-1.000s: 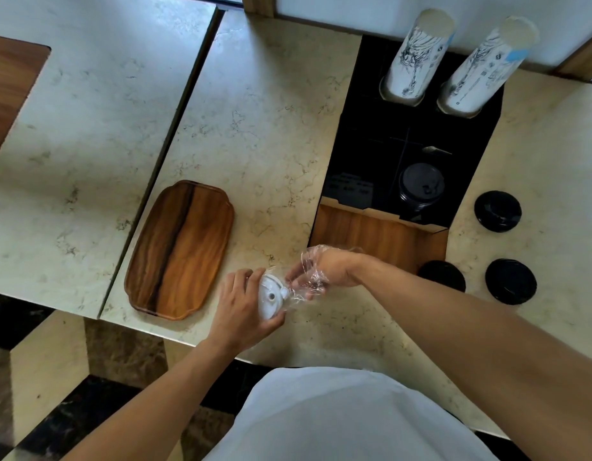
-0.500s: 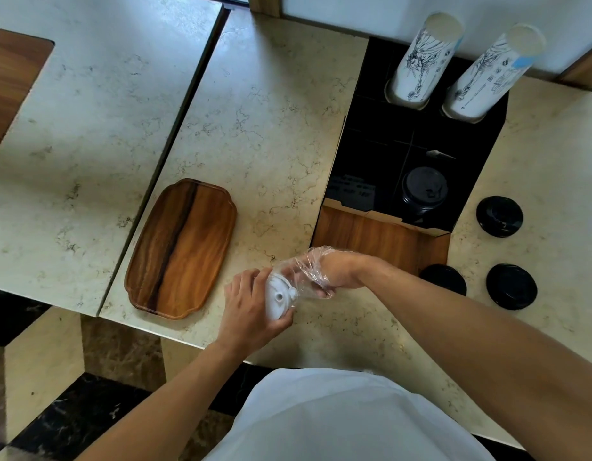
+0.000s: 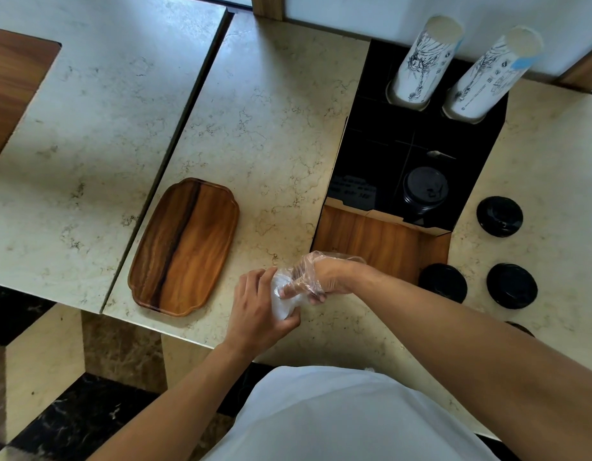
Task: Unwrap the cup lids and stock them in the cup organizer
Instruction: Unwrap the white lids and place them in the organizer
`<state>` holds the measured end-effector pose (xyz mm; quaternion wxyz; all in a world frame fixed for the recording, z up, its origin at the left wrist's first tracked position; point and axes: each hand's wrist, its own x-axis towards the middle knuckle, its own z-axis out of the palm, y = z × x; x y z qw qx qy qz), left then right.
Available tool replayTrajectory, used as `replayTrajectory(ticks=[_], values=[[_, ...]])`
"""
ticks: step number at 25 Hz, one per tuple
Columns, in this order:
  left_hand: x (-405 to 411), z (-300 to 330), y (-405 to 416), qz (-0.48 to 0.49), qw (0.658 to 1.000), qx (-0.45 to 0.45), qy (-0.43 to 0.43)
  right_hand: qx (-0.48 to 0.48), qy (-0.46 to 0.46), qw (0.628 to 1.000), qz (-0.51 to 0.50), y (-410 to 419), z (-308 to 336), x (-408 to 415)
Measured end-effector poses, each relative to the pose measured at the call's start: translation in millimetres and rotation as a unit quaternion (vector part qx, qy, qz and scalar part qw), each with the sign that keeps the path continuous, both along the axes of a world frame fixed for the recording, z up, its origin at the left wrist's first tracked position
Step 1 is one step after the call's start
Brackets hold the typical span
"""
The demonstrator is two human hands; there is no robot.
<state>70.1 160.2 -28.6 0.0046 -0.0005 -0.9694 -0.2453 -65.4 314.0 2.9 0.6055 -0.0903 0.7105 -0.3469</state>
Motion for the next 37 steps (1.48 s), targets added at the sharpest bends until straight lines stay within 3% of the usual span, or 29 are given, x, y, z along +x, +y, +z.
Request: replayTrajectory(ticks=[11,21,30,34,37], values=[[-2.8,-11.7,-9.3,0.038,0.998,-0.010,0.044,-0.026,0.131,0.991,-0.028,-1.9,0.1,-1.6],[-4.1,-14.4,-1.6,0.031,0.999,-0.007,0.032,-0.026,0.022,0.998,-0.054,-1.2,-1.0,4.7],[-0.1,-14.2,-5.0,0.018,1.000,-0.020,0.007,0.046,0.057,0.997,0.001,-12.4,2.4,5.8],[1.2,-14.1,-10.9,0.004,0.999,-0.043,-0.014,0.013,-0.035,0.994,-0.104,-2.8,0.2,5.0],[0.8,-15.3,-12.6,0.009,0.999,-0.034,-0.030,-0.020,-0.065,0.991,-0.115,8.4,-3.3,5.2]])
